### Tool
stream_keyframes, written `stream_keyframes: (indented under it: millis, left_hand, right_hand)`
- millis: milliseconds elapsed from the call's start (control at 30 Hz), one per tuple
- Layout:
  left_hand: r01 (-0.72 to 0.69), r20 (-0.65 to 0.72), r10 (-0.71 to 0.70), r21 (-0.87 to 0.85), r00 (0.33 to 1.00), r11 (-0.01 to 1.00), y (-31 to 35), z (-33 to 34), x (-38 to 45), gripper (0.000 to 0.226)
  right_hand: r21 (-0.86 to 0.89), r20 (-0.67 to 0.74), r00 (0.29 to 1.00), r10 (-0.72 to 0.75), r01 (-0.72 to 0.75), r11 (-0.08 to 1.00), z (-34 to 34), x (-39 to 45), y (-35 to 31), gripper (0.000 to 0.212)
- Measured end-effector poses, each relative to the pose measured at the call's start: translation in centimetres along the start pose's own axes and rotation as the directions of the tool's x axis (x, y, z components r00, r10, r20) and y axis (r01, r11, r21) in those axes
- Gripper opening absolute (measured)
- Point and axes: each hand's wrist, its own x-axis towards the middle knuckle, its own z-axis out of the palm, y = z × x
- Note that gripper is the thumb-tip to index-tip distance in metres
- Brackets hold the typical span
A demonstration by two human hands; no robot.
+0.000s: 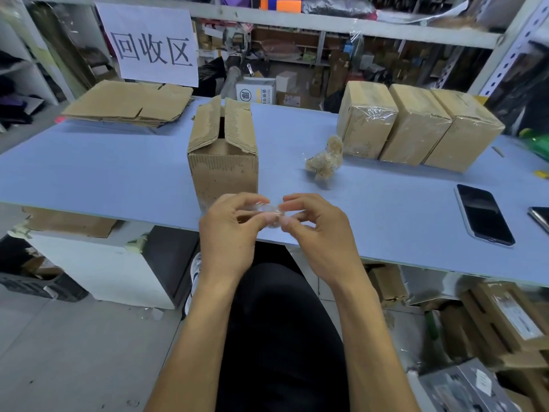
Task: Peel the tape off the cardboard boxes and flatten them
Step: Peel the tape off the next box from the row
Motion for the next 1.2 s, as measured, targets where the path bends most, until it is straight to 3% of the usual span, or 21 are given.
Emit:
stream_keyframes:
  millis: [100,333,433,533,667,767,833,1000,1200]
  left_hand:
    - [0.019,0.011,-0.019,-0.027,1.0,0.999,0.1,-0.3,0.2,0.02]
    - [-0.114,0.053,0.108,0.132,0.993,0.985,0.2,0.2,0.2,0.019]
    - [-0.104,0.12,0.086,0.149,0.989,0.983,0.0,0.6,0.0,0.035]
    - [-0.087,0.026,0.085,0.098,0.996,0.991,-0.2,0.9,0.0,0.033]
    - [-0.049,-0.072,0.054,0.057,0.996,0.997,-0.3,1.3,-0.2,0.029]
    - [-0.04,-0.14,0.049,0.066,0.989,0.997,-0.3,1.3,-0.4,0.027]
    - [-0.02,-0.167,0.03,0.062,0.985,0.998,-0.4,1.0,-0.2,0.024]
    - [-0.019,-0.161,0.025,0.039,0.987,0.999,0.0,0.8,-0.4,0.031]
    - [-0.061,-0.018,0.063,0.109,0.998,0.992,-0.4,1.1,-0.2,0.028]
  right_hand:
    - [-0.072,0.085,0.996,0.007,-0.001,0.997,0.0,-0.1,0.0,0.028]
    - [-0.024,-0.094,0.995,0.03,-0.033,0.999,0.3,0.0,0.2,0.028]
    - [-0.079,-0.211,0.977,-0.025,0.008,0.997,0.8,0.1,0.2,0.009]
    - [-0.08,-0.242,0.969,-0.058,0.04,0.996,1.0,0.2,0.1,0.005]
    - [-0.126,-0.198,0.977,-0.076,0.051,0.991,1.4,0.3,0.2,0.025]
    - [-0.029,-0.107,0.994,-0.019,0.016,0.999,1.4,0.2,0.1,0.065]
    - [0.035,-0.027,1.0,-0.01,0.011,0.999,1.0,0.2,0.2,0.074]
    - [0.012,-0.09,0.993,-0.073,0.074,0.997,1.2,0.2,0.3,0.056]
    - [-0.028,-0.194,0.98,-0.036,0.031,0.999,1.2,0.2,0.6,0.032]
